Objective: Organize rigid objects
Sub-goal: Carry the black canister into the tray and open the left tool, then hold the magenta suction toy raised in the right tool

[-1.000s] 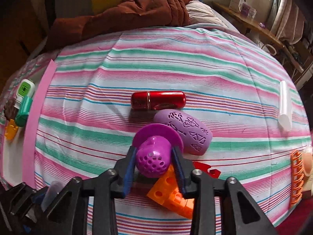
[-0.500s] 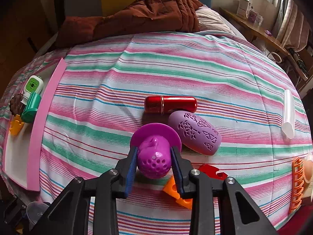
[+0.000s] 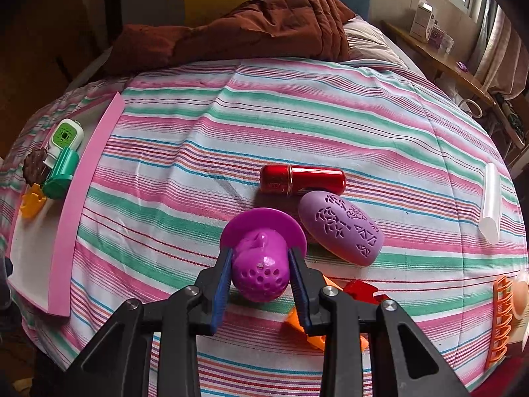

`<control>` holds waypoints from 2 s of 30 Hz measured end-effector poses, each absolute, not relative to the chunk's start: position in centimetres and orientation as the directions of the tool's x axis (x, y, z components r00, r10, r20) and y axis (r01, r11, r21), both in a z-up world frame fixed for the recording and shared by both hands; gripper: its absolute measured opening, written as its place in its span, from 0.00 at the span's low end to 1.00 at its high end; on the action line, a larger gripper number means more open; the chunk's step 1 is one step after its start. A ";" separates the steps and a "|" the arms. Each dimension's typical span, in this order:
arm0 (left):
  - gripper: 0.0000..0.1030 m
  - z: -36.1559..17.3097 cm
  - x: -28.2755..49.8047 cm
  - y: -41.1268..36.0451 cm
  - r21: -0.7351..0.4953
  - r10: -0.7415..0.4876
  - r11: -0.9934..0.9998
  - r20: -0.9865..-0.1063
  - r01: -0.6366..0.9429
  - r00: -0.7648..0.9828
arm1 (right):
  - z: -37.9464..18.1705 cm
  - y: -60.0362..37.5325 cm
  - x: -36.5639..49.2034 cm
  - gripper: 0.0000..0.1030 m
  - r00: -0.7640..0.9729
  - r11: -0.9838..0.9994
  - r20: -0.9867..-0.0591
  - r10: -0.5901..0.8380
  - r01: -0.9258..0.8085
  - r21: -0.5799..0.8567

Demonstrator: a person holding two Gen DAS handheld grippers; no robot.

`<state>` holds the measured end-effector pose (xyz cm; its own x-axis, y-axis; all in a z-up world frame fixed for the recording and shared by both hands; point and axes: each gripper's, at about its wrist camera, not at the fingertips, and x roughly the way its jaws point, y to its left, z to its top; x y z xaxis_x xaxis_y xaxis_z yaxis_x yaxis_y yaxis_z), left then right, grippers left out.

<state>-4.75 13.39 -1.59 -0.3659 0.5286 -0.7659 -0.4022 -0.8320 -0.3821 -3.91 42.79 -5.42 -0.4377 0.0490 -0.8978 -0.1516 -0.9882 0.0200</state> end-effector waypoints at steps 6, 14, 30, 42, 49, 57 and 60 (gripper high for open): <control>0.42 -3.8 -8.1 11.2 -0.426 0.504 -0.859 -0.801 -0.285 -0.323 | -5.3 42.6 -3.9 0.32 -0.442 -0.989 -0.895 0.051 -0.145 0.016; 0.42 -6.0 -11.8 13.4 -0.384 0.458 -0.881 -0.838 -0.275 -0.296 | -5.2 42.8 -3.8 0.32 -0.447 -0.988 -0.893 0.055 -0.153 0.016; 0.42 -6.4 -16.3 16.7 -0.324 0.409 -0.904 -0.845 -0.278 -0.344 | -4.9 43.3 -3.8 0.32 -0.463 -0.985 -0.884 0.068 -0.173 0.015; 0.54 -5.1 -13.3 15.5 -0.315 0.412 -0.903 -0.828 -0.292 -0.382 | -5.0 43.5 -3.9 0.32 -0.462 -0.984 -0.883 0.078 -0.178 0.006; 0.56 -3.7 -9.9 14.3 -0.246 0.371 -0.918 -0.809 -0.311 -0.456 | -5.1 43.3 -3.9 0.32 -0.456 -0.984 -0.886 0.089 -0.179 -0.007; 0.62 -2.4 -7.1 13.6 -0.170 0.328 -0.928 -0.794 -0.332 -0.512 | -5.4 43.1 -4.0 0.32 -0.445 -0.985 -0.890 0.099 -0.173 -0.023; 0.65 -1.8 -5.9 13.6 -0.149 0.322 -0.928 -0.783 -0.341 -0.533 | -5.4 43.1 -4.0 0.32 -0.444 -0.984 -0.891 0.100 -0.178 -0.022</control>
